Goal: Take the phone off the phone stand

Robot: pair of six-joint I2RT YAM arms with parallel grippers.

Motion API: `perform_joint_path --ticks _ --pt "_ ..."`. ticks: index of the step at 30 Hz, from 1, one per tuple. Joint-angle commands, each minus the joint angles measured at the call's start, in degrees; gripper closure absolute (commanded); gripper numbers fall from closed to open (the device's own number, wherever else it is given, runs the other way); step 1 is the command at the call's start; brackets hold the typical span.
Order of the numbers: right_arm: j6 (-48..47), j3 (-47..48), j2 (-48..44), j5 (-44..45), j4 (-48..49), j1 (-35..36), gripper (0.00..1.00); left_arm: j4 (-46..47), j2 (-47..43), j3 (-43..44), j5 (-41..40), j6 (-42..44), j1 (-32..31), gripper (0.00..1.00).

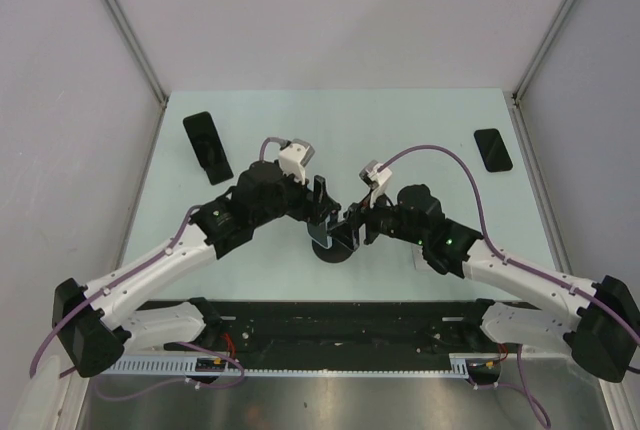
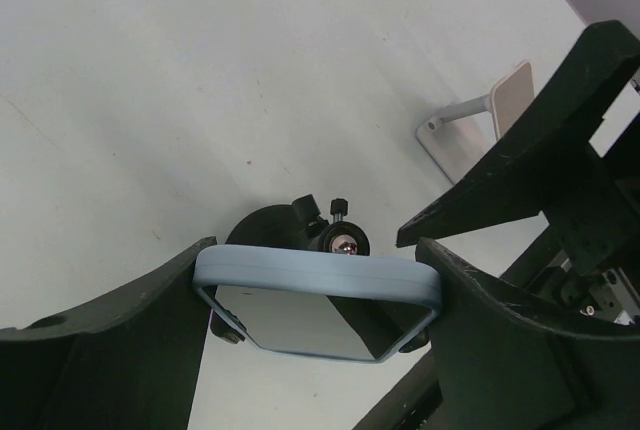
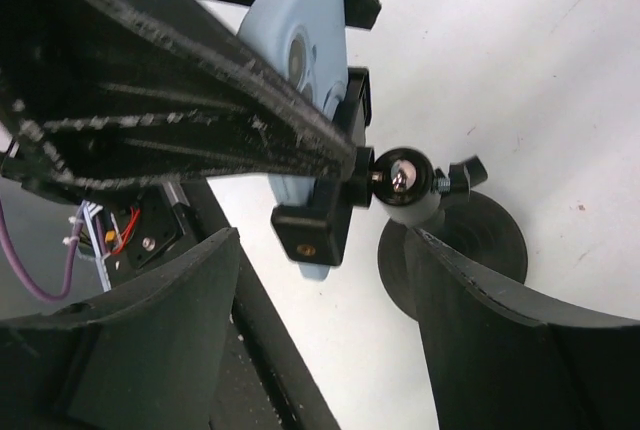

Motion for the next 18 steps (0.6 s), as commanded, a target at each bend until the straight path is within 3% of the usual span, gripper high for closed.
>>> perform_joint_path --ticks 1,4,10,13,18 --pt "1.7 -0.1 1.9 2.2 6.2 1.0 0.29 10.2 -2.3 1.0 1.7 -3.7 -1.4 1.0" --pt "2.1 -0.2 3.1 3.0 6.6 1.5 0.34 10.3 -2.1 0.9 1.1 -3.9 -2.0 1.0" --pt "1.7 -0.2 4.3 4.3 6.3 1.8 0.51 10.4 -2.6 0.3 0.7 -4.4 -2.3 1.0" --pt "1.8 -0.2 4.6 5.1 5.5 2.2 0.64 10.5 -2.8 0.0 0.6 -4.4 -2.3 1.0" --pt "0.7 -0.2 4.3 5.5 3.0 2.4 0.98 10.5 -3.4 -0.3 -0.1 -3.1 -2.3 1.0"
